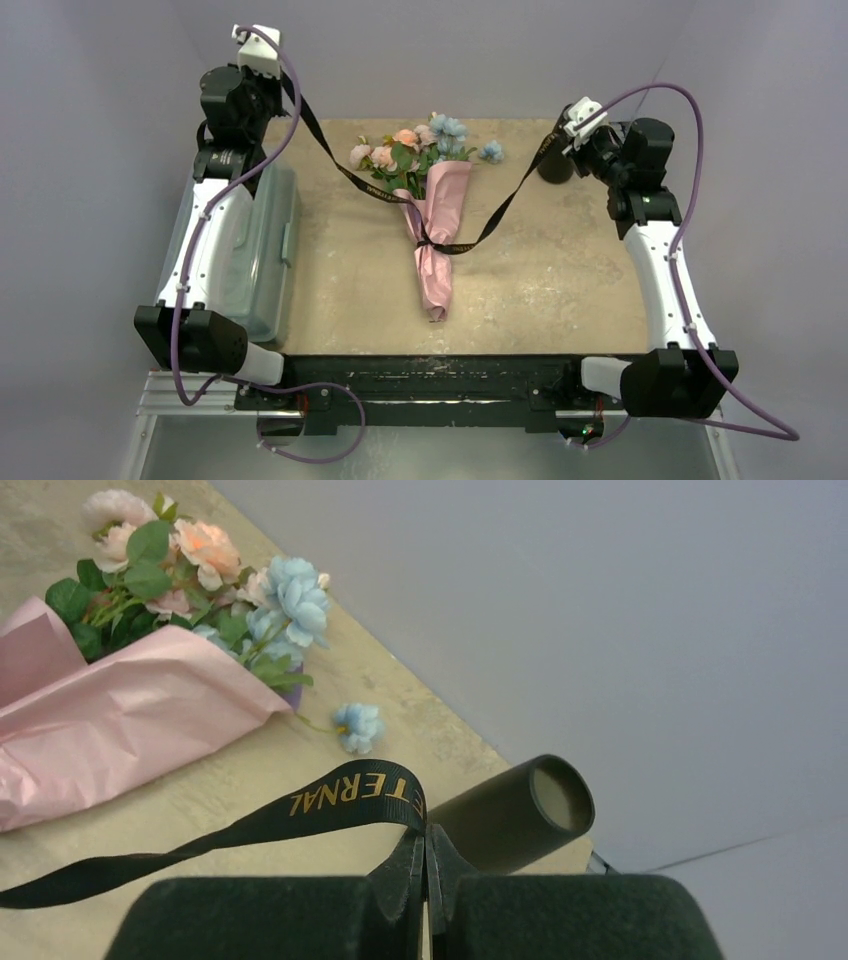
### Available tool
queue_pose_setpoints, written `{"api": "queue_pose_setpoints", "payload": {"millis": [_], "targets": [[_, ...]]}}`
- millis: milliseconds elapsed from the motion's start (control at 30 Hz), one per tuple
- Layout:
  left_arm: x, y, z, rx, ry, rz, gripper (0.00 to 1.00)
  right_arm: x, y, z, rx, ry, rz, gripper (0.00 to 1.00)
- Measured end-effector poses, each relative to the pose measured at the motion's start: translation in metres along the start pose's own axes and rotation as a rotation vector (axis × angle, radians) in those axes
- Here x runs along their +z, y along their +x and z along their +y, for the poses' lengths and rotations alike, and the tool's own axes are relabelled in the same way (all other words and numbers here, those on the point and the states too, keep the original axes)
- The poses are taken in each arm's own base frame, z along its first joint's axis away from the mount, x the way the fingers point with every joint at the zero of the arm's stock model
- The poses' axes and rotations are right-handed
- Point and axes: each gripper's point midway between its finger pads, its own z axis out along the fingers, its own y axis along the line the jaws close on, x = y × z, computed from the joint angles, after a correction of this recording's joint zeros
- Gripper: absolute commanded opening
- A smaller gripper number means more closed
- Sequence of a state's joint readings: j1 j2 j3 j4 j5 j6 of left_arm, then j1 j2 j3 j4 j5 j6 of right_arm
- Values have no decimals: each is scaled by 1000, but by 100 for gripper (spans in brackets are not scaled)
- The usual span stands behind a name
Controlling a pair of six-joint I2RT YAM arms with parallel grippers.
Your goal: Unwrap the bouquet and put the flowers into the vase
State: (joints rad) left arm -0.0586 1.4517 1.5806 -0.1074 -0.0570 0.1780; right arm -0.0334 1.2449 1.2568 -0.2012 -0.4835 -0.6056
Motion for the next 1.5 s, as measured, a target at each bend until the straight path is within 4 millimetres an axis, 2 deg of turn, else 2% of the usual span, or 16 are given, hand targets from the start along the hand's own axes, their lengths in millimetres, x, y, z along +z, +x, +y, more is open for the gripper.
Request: {"api": "queue_pose_setpoints", "payload": {"millis": [133,267,367,533,700,800,867,933,1000,1067,1133,1200,1233,1333,1500], "targets": [[-4,11,-5,49,39,48,0,-14,11,6,-8,-6,55,0],[-10,32,-16,110,116,123,0,-26,29,21,-9,-32,120,0],[-15,48,-25,160,177,175,0,-30,54,33,3,-58,192,0],[-29,91,-39,262,270,303,0,-33,103,58,36,-129,337,0],[-45,132,-52,359,357,420,0,-36,143,80,55,-209,456,0],[-53,146,-58,388,396,463,0,-39,168,92,62,-253,532,0],[-56,147,-61,382,413,471,0,-42,184,99,68,-273,580,0],[-57,135,-62,359,421,459,0,-44,194,100,70,-278,613,0],[-55,105,-59,316,404,412,0,-45,198,98,71,-274,623,0],[-51,56,-52,269,362,312,0,-46,199,95,71,-268,628,0],[-50,-2,-41,221,305,176,0,-47,200,93,70,-264,630,0],[-57,-46,-32,183,268,68,0,-46,200,91,68,-261,630,0],[-62,-61,-30,165,259,30,0,-46,200,89,65,-258,629,0],[-77,-85,-30,120,271,-34,0,-46,200,84,60,-250,625,0],[-84,-89,-49,57,370,-52,0,-47,197,77,59,-238,614,0]]}}
